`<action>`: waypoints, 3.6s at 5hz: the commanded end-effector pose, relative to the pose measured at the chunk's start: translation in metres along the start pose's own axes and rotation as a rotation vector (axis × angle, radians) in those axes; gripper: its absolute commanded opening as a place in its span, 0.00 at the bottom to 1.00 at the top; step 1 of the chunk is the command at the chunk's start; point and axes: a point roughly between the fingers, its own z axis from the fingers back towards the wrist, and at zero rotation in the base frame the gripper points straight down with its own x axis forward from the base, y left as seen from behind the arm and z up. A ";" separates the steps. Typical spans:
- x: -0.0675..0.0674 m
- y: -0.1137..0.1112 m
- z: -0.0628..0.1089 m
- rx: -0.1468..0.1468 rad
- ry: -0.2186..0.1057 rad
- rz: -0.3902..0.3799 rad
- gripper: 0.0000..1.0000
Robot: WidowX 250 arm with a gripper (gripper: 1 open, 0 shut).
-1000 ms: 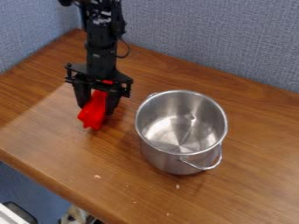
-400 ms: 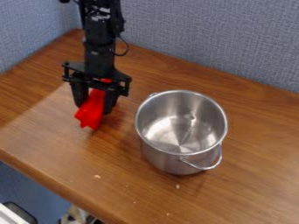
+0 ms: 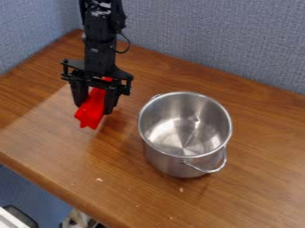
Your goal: Put the red object in the metal pot
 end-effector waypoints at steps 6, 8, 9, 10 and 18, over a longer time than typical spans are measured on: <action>-0.007 -0.002 0.045 -0.020 -0.092 -0.015 0.00; -0.019 -0.036 0.094 -0.080 -0.143 -0.090 0.00; -0.020 -0.072 0.110 -0.095 -0.157 -0.166 0.00; -0.033 -0.113 0.119 -0.092 -0.143 -0.253 0.00; -0.055 -0.139 0.093 -0.130 -0.177 -0.350 1.00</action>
